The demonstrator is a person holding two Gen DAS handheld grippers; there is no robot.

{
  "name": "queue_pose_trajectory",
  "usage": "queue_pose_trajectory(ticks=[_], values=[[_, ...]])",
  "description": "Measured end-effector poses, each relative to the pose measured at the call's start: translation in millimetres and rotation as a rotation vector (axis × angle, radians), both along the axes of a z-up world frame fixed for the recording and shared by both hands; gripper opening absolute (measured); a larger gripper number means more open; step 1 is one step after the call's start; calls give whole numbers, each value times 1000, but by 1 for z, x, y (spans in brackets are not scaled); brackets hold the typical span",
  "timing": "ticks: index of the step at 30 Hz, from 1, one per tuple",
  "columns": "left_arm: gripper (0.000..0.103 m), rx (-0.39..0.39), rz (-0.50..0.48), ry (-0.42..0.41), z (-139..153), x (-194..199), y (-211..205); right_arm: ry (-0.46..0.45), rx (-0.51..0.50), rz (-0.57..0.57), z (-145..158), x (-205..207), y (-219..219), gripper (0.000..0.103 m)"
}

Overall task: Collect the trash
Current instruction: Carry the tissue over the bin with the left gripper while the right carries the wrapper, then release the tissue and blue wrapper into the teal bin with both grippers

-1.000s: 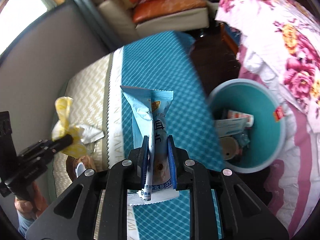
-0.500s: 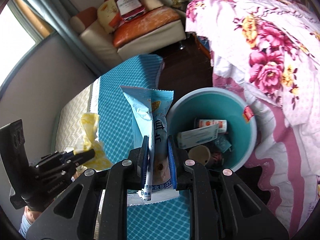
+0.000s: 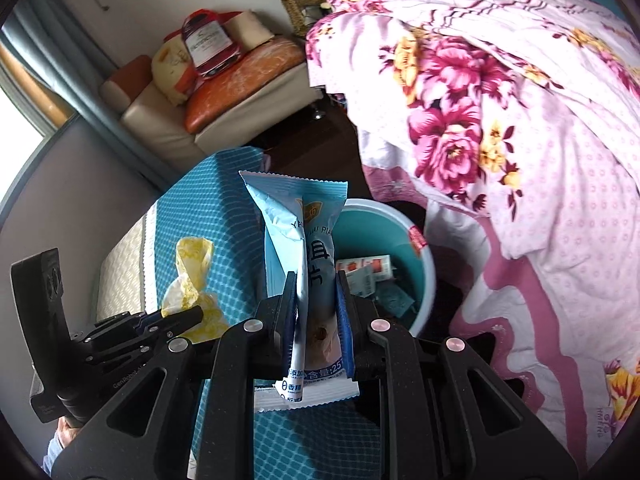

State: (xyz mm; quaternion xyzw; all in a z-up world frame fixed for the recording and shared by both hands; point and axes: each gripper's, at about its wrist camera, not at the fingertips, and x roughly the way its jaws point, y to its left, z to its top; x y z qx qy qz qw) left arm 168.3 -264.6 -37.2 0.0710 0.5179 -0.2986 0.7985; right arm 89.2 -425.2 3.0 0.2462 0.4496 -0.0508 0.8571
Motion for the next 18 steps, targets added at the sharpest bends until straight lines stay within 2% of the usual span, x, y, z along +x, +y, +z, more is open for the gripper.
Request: queue_pose_trajectory(ticks=[11,14,16,18], values=[[17,23,-31,40,-18,15,-30,20,1,-19,-8,6,-18,18],[22,22,-25,49,-21,20,-31,24,-2,-23,-8,9,-19,18],[37,26,-21,52,-23,22,-31,30,-7,-25,-9,11,-20,18],[73,36,-5,33,-23,23,-30,35,-11,-23,-10,14,-19,18]])
